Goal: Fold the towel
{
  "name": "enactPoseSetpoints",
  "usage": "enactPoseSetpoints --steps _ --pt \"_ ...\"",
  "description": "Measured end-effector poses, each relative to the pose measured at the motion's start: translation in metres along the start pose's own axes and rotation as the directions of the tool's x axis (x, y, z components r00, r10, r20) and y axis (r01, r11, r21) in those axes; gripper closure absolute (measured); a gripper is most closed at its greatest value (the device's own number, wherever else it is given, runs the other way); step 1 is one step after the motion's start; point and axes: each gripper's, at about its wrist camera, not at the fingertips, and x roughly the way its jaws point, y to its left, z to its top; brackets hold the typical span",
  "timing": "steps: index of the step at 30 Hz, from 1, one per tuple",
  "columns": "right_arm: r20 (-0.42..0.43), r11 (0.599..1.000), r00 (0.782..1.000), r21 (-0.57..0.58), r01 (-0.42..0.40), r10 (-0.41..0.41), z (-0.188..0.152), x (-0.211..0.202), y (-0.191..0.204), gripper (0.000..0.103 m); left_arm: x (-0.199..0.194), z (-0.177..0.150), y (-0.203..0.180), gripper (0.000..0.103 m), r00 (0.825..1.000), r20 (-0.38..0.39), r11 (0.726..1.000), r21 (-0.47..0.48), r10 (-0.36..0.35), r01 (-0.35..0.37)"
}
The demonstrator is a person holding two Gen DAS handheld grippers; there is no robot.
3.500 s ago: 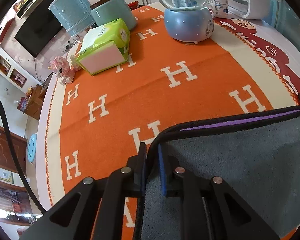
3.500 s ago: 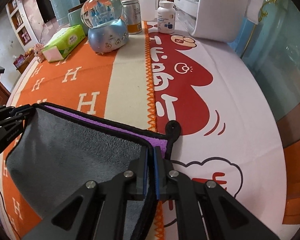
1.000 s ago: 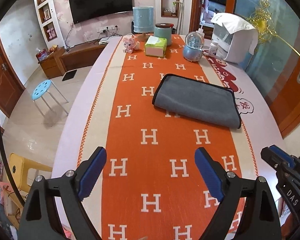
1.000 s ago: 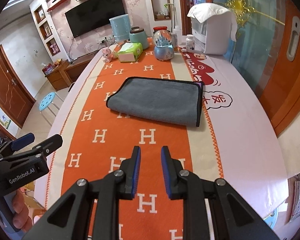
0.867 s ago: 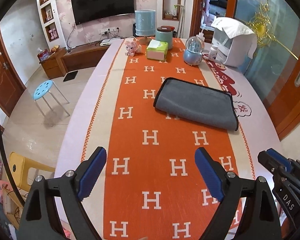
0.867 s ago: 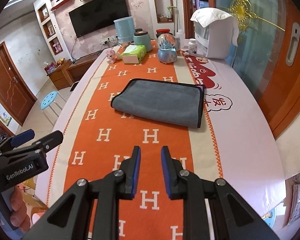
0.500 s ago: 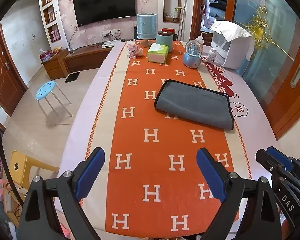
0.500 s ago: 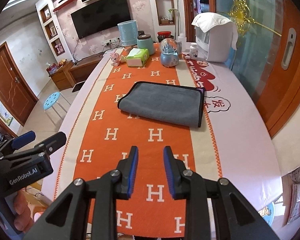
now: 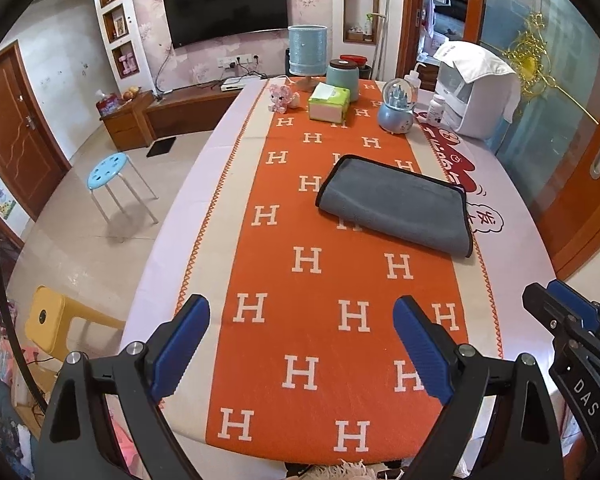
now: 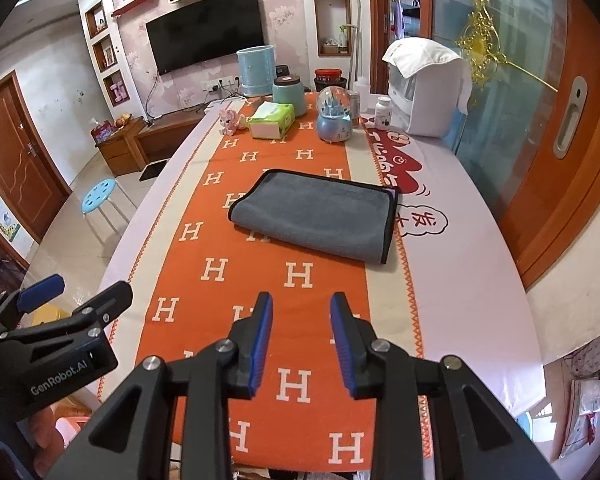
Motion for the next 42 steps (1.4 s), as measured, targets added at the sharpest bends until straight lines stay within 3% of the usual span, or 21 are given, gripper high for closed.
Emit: enactPoseSetpoints --steps 17,42 --pt "-0.05 1.0 0.999 0.024 -0.001 0.003 -0.005 0.005 -0.007 0.073 -0.001 -0.007 -0.005 0.011 0.999 -0.039 1.0 0.024 -0.018 0.019" --pt "-0.055 0.999 0.999 0.035 0.002 0.0 -0.011 0.003 -0.008 0.073 -0.001 -0.014 -0.009 0.011 0.999 -0.046 0.999 0.045 -0.024 0.026"
